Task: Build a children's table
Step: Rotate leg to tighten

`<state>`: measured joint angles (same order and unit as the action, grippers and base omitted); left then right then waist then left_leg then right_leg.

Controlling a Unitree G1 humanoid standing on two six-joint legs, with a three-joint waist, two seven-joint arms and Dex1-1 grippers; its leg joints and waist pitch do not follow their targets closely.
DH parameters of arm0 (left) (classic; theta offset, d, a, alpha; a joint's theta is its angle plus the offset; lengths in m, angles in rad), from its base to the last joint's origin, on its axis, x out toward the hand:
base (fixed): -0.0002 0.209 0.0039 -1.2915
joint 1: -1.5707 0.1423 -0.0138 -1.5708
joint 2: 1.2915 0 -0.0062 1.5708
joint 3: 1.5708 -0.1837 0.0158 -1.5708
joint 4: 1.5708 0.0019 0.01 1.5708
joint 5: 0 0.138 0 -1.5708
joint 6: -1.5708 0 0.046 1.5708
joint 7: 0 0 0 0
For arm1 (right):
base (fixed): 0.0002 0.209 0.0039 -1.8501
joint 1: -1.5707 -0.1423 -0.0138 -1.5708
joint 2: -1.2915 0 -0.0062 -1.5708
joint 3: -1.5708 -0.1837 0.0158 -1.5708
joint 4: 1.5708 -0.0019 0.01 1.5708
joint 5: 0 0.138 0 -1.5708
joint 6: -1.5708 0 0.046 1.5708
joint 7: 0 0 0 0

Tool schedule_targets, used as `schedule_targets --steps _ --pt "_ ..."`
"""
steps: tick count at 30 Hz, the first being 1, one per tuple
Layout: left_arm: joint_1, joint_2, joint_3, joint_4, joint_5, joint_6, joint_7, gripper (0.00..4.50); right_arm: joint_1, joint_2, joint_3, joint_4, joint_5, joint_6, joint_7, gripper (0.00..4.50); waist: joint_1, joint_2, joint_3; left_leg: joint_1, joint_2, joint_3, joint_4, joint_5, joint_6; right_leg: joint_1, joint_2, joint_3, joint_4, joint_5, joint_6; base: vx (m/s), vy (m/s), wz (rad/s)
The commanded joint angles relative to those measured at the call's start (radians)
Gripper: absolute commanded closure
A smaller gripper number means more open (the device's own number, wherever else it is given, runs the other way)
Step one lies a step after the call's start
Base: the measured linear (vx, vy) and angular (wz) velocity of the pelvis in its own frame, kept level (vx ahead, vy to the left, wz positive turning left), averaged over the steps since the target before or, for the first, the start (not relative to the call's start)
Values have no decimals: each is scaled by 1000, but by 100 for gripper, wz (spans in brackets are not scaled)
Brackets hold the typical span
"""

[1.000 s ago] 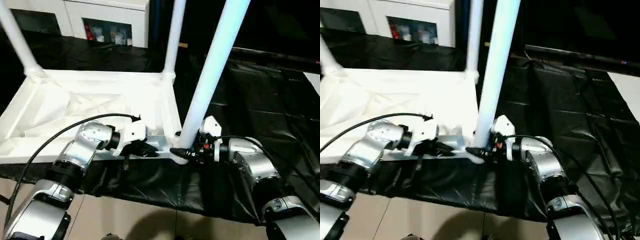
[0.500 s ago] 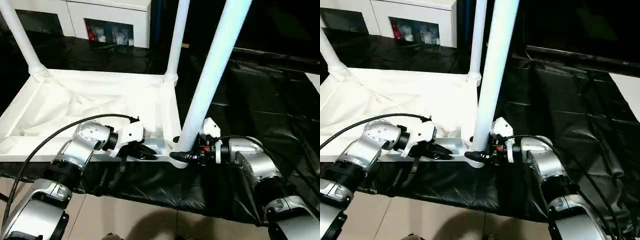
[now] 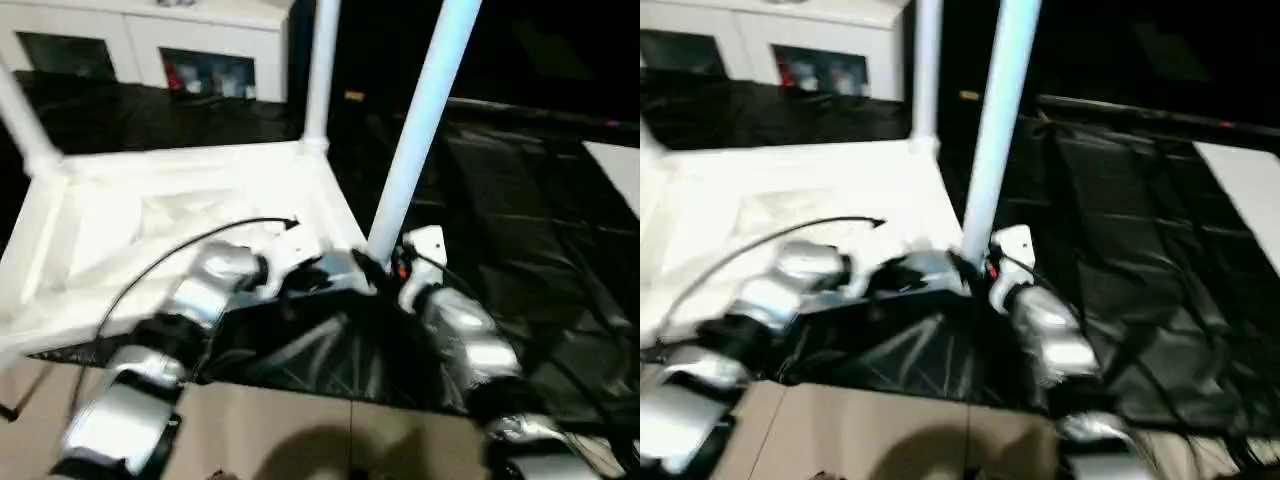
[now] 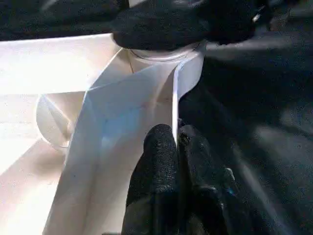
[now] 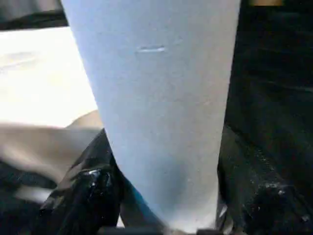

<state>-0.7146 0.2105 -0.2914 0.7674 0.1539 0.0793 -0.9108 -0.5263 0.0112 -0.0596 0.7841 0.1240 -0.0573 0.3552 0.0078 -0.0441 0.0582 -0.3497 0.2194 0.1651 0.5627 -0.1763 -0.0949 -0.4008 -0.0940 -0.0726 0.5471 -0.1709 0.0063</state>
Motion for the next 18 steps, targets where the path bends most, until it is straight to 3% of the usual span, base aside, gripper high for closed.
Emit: schedule_targets --steps 1,3,5,6,8,10,11,13,16,17,18 --pt "1 -89 -62 28 8 15 32 450 -24 72 57 47 -29 15 -52 208 -17 13 -32 27 1 -17 -82 -599 -22 9 -33 -10 -105 -672 -61 -44 50 -8" --pt "-6 -102 -56 36 14 22 54 450 -44 93 64 56 -46 5 -86 208 -28 19 -33 18 4 -25 -92 -618 -10 28 -36 -18 -107 -625 -62 -31 56 -10" --pt "-11 -102 -51 42 19 21 56 450 -56 105 66 58 -55 -19 -83 208 -32 21 -28 26 5 -25 -95 -650 -4 24 -37 -28 -115 -605 -68 -24 54 -9" --pt "-13 -98 -51 42 22 18 53 450 -61 105 65 57 -54 -36 -74 153 -34 21 -24 33 3 -26 -94 -669 -2 22 -39 -35 -122 -610 -66 0 0 0" --pt "-9 -79 -55 29 18 11 22 450 -60 93 52 49 -38 -38 -58 139 -37 19 -23 33 -1 -25 -90 -655 9 22 -48 -37 -128 -629 -64 0 0 0" --pt "0 -42 -60 22 22 -15 -20 450 -52 57 47 40 -31 -43 -10 119 -40 32 -25 31 -1 -27 -90 -654 8 25 -53 -38 -129 -644 -63 0 0 0" --pt "2 -29 -61 20 23 -22 -37 450 -48 41 45 35 -26 -45 17 104 -44 30 -26 20 2 -30 -95 -651 5 35 -54 -39 -123 -628 -64 0 0 0" --pt "7 -9 -62 20 23 -35 -60 450 -47 18 44 37 -23 -54 47 95 -41 31 -31 13 4 -29 -96 -630 6 39 -60 -32 -114 -585 -82 0 0 0" --pt "26 47 -66 3 8 -64 -148 450 -37 -57 75 13 -29 -35 170 56 -32 28 -35 8 6 -20 -92 -552 15 34 -65 -11 -97 -511 -141 0 0 0" --pt "31 61 -65 -4 1 -67 -171 450 -35 -78 86 8 -31 -31 205 56 -24 26 -41 1 6 -13 -90 -490 23 38 -63 -2 -84 -438 -173 0 0 0" --pt "37 79 -61 -11 -7 -70 -199 450 -36 -106 98 7 -35 -33 258 45 -19 17 -46 -10 4 -5 -86 -414 38 41 -60 7 -69 -364 -199 57 -36 6"
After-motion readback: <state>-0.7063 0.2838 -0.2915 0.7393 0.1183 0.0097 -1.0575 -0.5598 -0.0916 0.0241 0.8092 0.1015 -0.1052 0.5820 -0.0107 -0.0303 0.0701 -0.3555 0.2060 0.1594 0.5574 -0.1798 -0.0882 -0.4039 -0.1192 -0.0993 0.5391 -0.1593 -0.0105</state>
